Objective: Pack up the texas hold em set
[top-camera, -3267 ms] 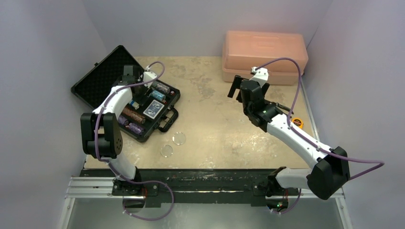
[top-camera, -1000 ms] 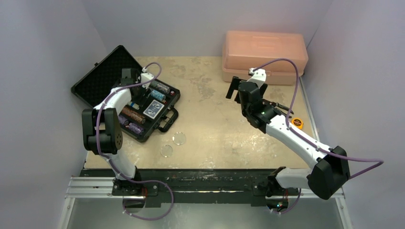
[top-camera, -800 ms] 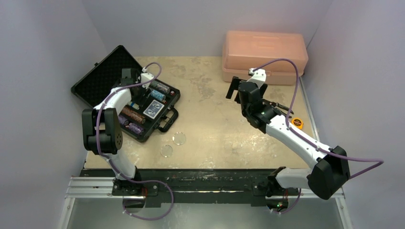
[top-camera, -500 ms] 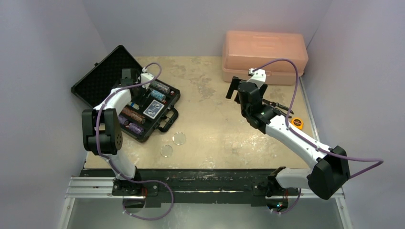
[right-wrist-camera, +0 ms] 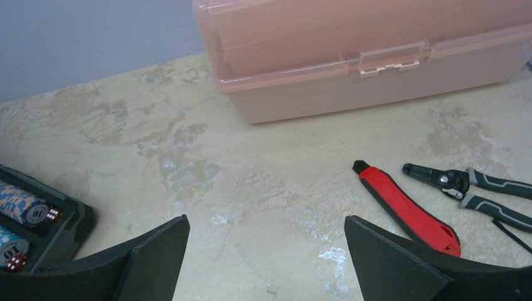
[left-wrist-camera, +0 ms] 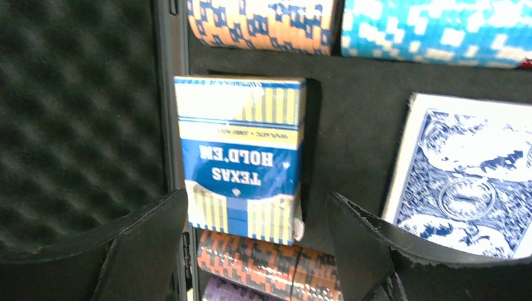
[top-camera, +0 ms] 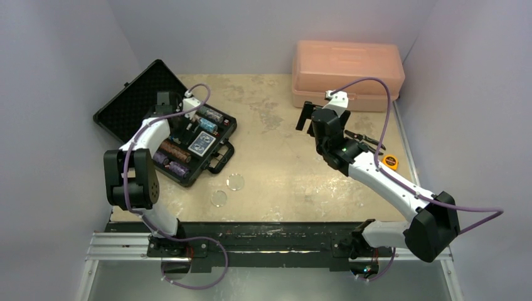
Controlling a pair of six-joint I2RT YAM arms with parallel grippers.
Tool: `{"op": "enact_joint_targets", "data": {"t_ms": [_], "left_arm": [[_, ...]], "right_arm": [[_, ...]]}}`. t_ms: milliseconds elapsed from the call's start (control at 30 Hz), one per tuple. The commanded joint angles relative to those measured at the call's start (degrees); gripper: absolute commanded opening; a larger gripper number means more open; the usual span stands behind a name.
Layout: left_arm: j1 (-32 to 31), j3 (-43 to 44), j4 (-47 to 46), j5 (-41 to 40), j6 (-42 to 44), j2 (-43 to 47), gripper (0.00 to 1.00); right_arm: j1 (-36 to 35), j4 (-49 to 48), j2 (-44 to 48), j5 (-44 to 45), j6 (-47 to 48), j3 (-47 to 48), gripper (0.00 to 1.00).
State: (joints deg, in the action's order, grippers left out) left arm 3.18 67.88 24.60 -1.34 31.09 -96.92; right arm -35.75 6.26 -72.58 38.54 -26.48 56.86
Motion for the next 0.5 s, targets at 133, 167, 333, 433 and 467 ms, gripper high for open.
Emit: {"op": "enact_joint_targets", "data": {"t_ms": [133,167,333,433,467], "left_arm": [[-0.2,-1.1,1.8,2.2,-2.7,7.2,0.91],[-0.2,-1.7,0.0,1.6,-4.1,8.0,0.96],[0.4,-7.4,-15.6,-12.5,-20.6,13.5,1.00],[3.7,-6.9,-15.3,-14.1,-35.8,14.5,1.00],[5.2,-4.9,-12.0,-12.6,-39.8,13.9,1.00]], "right_arm": [[-0.5,-2.0,1.4,2.4,0.8,-0.3,0.99],[-0.5,-2.0,1.5,2.5,0.8,-0.3,0.99],[-0.6,-2.1,1.4,2.6,0.8,-0.3,0.99],[-0.7,-2.3,1.4,2.7,0.9,-0.4,0.99],[-0.7,-2.3,1.4,2.8,0.9,-0.4,0.99]]}}
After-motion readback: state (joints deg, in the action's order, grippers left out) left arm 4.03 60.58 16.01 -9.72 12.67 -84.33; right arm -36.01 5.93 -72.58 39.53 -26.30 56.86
